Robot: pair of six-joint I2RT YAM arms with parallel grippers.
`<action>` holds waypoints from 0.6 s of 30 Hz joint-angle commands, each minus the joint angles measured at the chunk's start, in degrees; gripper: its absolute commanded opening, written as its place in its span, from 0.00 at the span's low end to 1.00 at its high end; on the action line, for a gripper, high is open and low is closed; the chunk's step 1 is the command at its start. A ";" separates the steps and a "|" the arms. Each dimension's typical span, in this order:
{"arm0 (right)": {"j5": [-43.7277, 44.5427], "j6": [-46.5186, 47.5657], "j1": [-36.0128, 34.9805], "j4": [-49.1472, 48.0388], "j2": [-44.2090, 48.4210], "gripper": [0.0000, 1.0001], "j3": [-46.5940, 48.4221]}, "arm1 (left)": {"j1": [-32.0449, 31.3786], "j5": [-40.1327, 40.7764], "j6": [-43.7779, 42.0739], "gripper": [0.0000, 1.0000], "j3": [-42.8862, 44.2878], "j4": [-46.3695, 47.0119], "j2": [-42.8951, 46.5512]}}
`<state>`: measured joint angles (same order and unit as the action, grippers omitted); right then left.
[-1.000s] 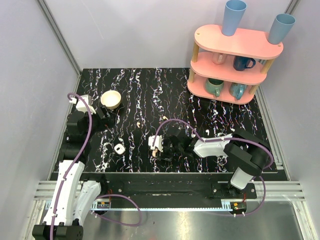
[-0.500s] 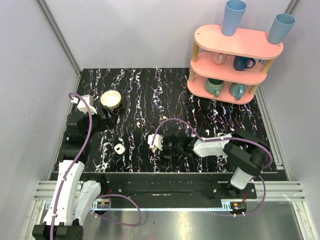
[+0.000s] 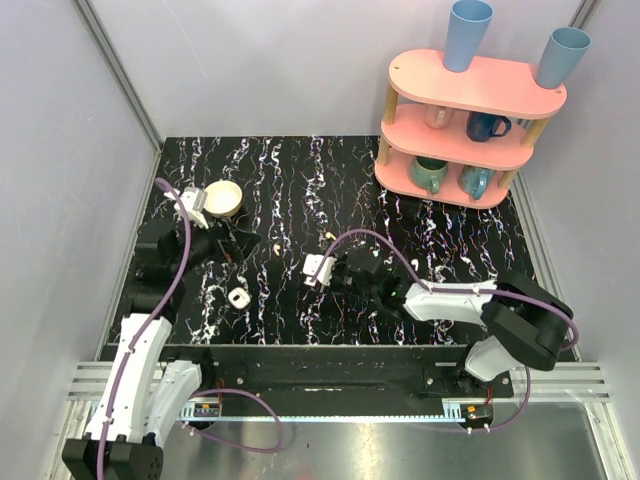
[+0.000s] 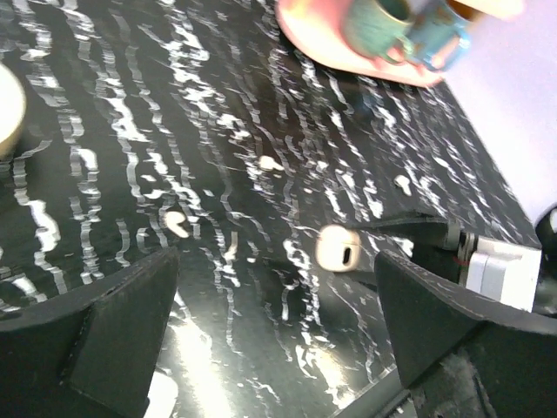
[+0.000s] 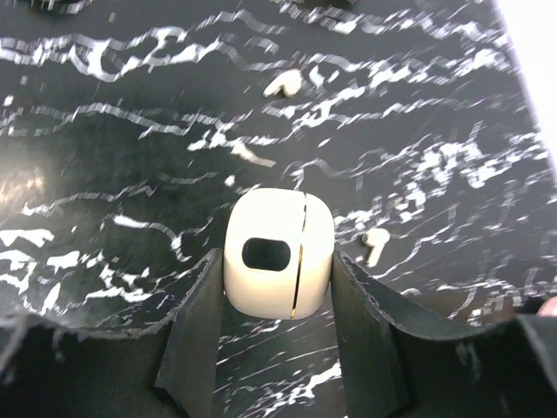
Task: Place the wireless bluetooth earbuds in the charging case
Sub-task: Pass from the right arm to the left
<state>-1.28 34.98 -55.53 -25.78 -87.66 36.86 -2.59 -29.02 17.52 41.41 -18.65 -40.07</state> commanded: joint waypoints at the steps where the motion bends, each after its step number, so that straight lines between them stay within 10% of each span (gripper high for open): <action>1: 3.91 4.56 -1.77 -7.62 5.99 0.27 0.05 | -1.71 -13.25 3.48 0.99 -1.06 7.75 -2.81; 18: 1.45 5.53 -5.55 -4.72 15.15 0.29 2.25 | -6.28 -25.91 9.98 0.98 -1.76 16.35 -9.93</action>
<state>0.82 40.71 -59.90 -29.23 -73.91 36.88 -7.97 -50.57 24.03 40.66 -9.89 -49.95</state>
